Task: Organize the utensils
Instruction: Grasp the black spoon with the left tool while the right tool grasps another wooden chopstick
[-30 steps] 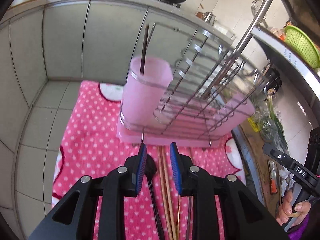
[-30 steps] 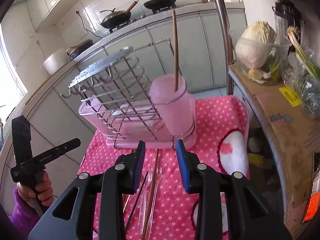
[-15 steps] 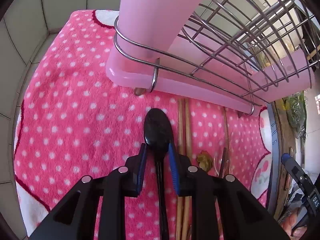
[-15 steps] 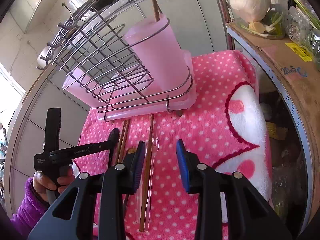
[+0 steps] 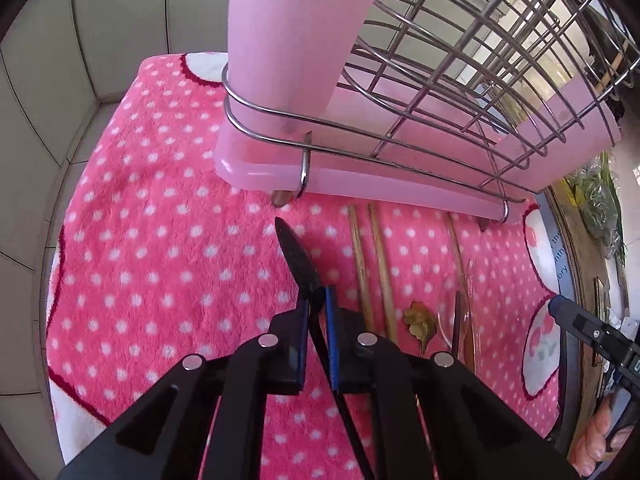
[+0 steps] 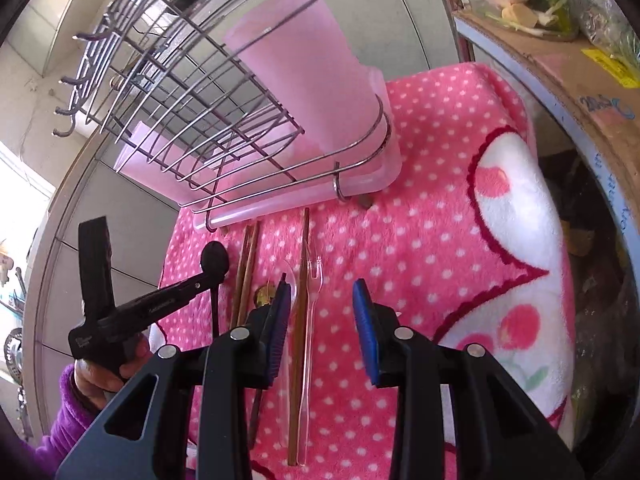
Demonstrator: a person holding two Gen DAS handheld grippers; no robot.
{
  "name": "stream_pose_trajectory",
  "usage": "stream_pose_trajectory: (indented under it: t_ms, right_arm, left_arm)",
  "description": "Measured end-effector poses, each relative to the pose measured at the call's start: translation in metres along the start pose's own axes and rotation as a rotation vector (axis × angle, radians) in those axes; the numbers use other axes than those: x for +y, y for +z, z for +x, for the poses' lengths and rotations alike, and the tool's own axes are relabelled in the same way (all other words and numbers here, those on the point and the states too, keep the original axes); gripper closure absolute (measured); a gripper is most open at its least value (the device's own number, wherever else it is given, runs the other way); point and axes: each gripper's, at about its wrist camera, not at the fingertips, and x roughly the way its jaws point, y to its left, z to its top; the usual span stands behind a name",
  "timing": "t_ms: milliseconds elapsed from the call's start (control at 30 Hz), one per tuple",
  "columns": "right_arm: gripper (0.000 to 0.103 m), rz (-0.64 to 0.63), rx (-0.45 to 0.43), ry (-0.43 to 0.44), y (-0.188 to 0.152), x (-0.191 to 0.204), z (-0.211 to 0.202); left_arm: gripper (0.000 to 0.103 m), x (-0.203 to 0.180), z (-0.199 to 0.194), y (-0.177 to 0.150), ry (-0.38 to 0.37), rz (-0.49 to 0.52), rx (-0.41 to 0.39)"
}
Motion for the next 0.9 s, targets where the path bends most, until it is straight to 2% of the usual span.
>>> stream_pose_trajectory:
  t_ms: [200,400,600,733,800,833,900]
  right_arm:
    - [0.070,0.027,0.041,0.031,0.011,0.005,0.026]
    - [0.070,-0.033,0.054,-0.031,0.028,0.020,0.053]
    - [0.070,-0.066,0.084,-0.078,0.030,0.020,0.082]
    - [0.070,-0.097,0.065,-0.030,0.027,0.021,0.090]
    - [0.076,-0.098,0.060,-0.002,0.026,0.018,0.090]
    - [0.091,-0.095,0.066,0.006,0.025,0.017,0.090]
    - [0.092,-0.087,0.060,0.016,0.023,0.013,0.085]
  left_arm:
    - [0.100,0.020,-0.020,-0.005,-0.029,-0.015,-0.053]
    - [0.100,0.031,-0.037,-0.002,-0.068,-0.013,-0.094]
    - [0.100,0.034,-0.058,0.002,-0.105,-0.007,-0.145]
    - [0.100,0.032,-0.064,0.004,-0.119,-0.011,-0.166]
    - [0.100,0.027,-0.063,0.003,-0.125,-0.012,-0.172]
    - [0.100,0.027,-0.065,0.003,-0.131,-0.014,-0.174]
    - [0.100,0.025,-0.066,0.002,-0.137,-0.016,-0.179]
